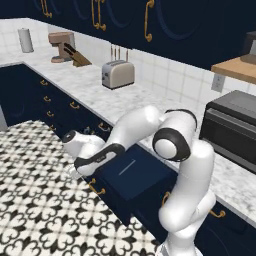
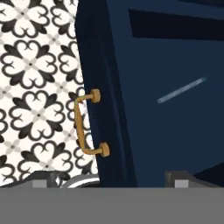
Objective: Take a straw from the drawer in front and place it inside the glass cup on the dining counter.
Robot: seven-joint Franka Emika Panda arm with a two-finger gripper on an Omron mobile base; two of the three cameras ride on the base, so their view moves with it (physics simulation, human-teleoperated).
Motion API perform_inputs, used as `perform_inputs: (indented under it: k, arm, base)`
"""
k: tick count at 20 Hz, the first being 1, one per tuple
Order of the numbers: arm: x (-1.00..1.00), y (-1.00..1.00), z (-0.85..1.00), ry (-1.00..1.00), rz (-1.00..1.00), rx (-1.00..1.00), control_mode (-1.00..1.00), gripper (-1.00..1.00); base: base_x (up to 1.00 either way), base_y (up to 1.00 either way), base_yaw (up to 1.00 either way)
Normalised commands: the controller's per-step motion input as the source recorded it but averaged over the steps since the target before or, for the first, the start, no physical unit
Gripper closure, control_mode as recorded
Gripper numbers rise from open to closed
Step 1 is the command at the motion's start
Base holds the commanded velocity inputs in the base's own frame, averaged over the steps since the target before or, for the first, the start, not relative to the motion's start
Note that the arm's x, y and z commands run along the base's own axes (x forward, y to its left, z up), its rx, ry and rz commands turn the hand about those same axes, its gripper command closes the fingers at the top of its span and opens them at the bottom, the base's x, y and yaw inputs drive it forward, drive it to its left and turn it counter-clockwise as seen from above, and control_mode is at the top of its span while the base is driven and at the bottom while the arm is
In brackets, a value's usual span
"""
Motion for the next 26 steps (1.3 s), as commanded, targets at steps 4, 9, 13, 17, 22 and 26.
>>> perform_inputs:
  k: [4,9,13,17,22,26]
  arm:
    - [0.69,-0.9,0.17,0.02,-0.09,0.16,-1.0,-1.0]
    - [0.85,-0.44,-0.03,0.07,-0.09,0.14,-1.0,-1.0]
    - [0.5,-0.12,-0.16,0.09,-0.06,0.14,-1.0,-1.0]
    - [0.43,0.0,-0.56,0.14,-0.03,0.04,-1.0,-1.0]
    - [0.19,0.0,-0.65,0.1,-0.01,0.02,-1.0,-1.0]
    - [-0.1,0.18,-0.47,0.03,0.0,0.02,-1.0,-1.0]
  base:
    - [0.0,0.0,0.0]
    - [0.0,0.0,0.0]
    - [0.0,0.0,0.0]
    - [0.0,0.0,0.0]
    - [0.0,0.0,0.0]
    - [0.0,0.0,0.0]
